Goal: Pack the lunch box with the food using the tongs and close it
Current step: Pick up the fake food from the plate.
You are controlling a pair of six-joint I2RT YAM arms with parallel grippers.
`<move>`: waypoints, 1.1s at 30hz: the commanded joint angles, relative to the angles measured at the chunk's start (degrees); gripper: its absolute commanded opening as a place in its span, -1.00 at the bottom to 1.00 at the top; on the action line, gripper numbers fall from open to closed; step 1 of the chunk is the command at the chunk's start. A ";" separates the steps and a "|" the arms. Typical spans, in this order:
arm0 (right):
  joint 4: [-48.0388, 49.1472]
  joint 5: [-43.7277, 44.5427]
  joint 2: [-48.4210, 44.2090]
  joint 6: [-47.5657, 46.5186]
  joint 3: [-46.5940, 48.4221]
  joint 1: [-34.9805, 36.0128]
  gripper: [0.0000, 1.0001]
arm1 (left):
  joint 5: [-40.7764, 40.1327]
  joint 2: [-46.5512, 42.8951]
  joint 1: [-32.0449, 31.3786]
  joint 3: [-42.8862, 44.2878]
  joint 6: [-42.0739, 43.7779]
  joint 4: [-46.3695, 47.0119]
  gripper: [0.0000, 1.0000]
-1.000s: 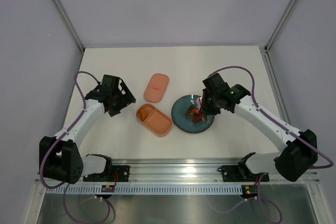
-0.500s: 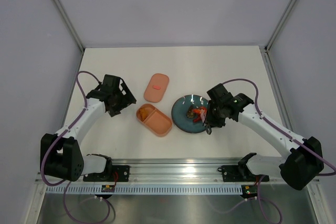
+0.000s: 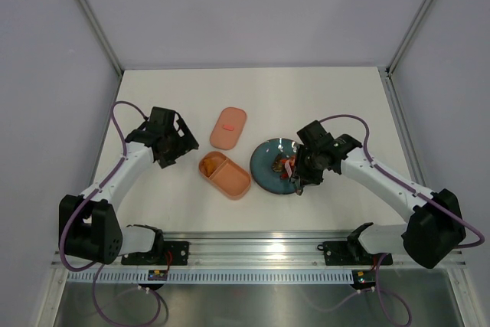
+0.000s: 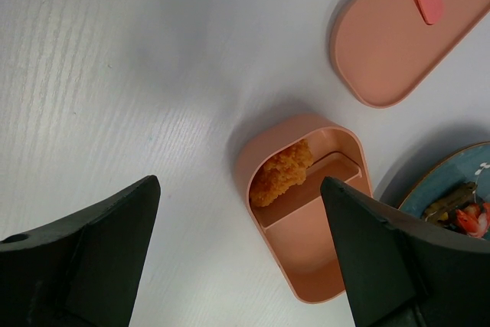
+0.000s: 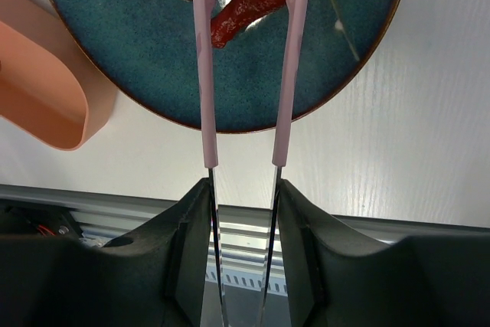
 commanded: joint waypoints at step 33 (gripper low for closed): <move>4.43 -0.80 5.26 1.36 -0.88 2.65 -0.07 | 0.19 -0.01 -0.07 0.93 0.66 1.83 0.80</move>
